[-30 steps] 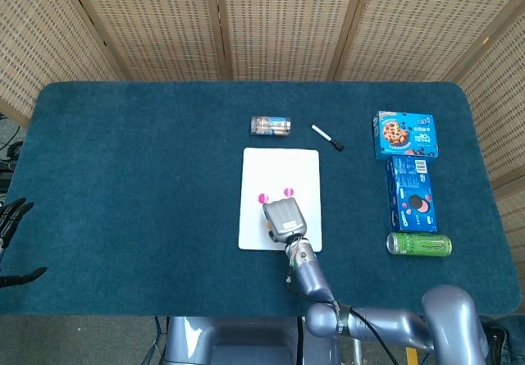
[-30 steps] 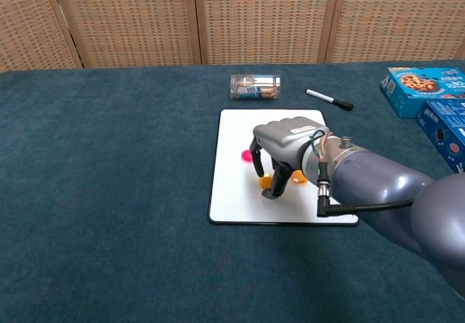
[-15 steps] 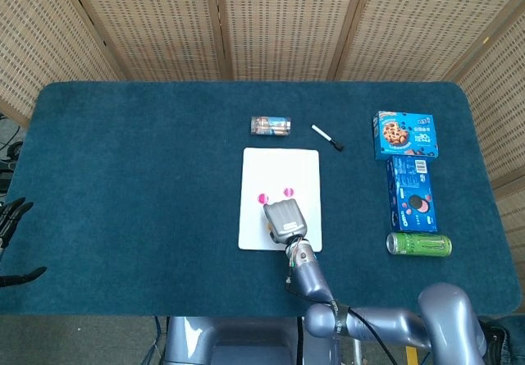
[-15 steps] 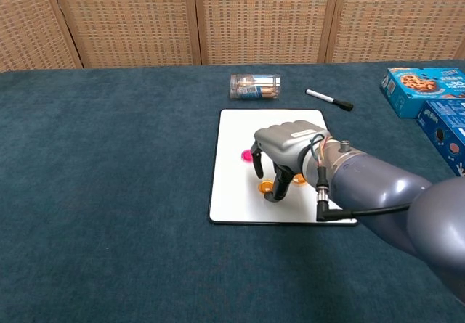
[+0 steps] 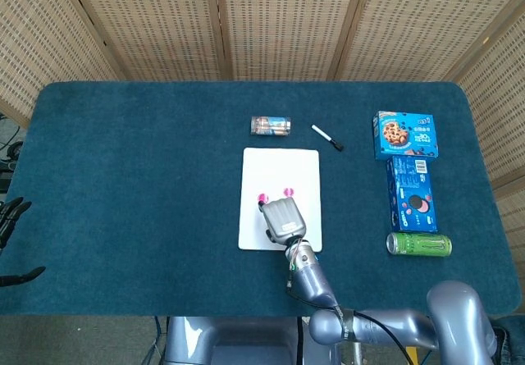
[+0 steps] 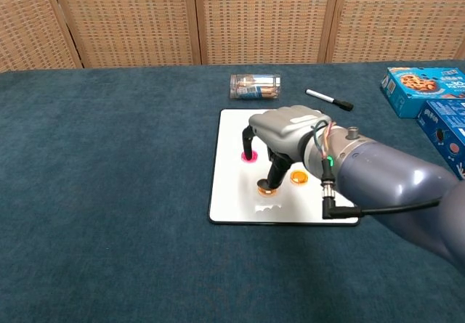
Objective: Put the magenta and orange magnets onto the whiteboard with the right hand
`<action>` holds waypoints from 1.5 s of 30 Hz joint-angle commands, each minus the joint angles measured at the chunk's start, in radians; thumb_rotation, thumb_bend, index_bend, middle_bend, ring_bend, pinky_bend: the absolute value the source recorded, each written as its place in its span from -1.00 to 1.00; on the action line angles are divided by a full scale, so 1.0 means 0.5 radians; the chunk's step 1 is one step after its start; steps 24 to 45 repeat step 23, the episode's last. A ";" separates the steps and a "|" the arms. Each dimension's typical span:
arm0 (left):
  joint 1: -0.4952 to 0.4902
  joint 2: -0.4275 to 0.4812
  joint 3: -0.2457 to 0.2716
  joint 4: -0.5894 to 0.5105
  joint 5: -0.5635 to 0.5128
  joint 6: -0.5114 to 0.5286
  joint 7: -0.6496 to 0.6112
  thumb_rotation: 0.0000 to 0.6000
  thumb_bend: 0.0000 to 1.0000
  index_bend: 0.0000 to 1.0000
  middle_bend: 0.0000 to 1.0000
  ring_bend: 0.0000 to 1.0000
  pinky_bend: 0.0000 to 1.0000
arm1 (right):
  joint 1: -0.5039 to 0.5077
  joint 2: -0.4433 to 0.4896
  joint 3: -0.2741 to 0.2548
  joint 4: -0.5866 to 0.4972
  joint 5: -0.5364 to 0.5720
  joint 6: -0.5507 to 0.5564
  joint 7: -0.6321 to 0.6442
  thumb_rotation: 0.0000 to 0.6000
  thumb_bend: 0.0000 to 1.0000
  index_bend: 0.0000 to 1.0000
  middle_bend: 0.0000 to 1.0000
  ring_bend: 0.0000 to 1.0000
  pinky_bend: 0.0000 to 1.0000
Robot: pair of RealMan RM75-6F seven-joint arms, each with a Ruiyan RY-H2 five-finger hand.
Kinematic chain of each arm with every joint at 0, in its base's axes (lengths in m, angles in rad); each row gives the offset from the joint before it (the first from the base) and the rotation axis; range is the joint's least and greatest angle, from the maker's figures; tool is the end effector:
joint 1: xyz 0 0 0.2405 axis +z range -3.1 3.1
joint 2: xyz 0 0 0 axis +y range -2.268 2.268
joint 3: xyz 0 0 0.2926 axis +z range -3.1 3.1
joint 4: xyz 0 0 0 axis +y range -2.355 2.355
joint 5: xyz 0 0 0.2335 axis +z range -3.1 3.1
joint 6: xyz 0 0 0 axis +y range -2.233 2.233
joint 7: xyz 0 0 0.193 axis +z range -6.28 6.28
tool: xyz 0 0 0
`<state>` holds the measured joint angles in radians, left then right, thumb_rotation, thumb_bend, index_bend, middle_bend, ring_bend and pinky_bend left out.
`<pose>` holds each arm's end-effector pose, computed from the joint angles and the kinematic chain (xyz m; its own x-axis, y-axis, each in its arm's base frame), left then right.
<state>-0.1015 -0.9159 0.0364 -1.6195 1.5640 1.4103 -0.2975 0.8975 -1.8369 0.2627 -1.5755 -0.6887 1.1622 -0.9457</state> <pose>-0.3675 0.2191 0.1969 0.3094 0.1539 0.9384 0.9507 -0.0310 -0.3084 -0.0649 -0.3851 -0.1334 0.5572 -0.2756 0.7833 -0.8193 -0.3359 0.4646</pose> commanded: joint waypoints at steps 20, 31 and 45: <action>0.128 -0.099 -0.042 0.017 0.040 0.302 0.163 1.00 -1.00 -1.00 -1.00 -1.00 -1.00 | -1.255 1.375 -0.641 -0.109 -1.609 1.009 1.892 1.00 -1.00 -0.89 -1.00 -1.00 -0.74; 0.148 -0.126 -0.058 0.034 0.038 0.353 0.187 1.00 -1.00 -1.00 -1.00 -1.00 -1.00 | -1.344 1.361 -0.664 -0.045 -1.616 1.039 1.931 1.00 -1.00 -0.99 -1.00 -1.00 -0.86; 0.148 -0.126 -0.058 0.034 0.038 0.353 0.187 1.00 -1.00 -1.00 -1.00 -1.00 -1.00 | -1.344 1.361 -0.664 -0.045 -1.616 1.039 1.931 1.00 -1.00 -0.99 -1.00 -1.00 -0.86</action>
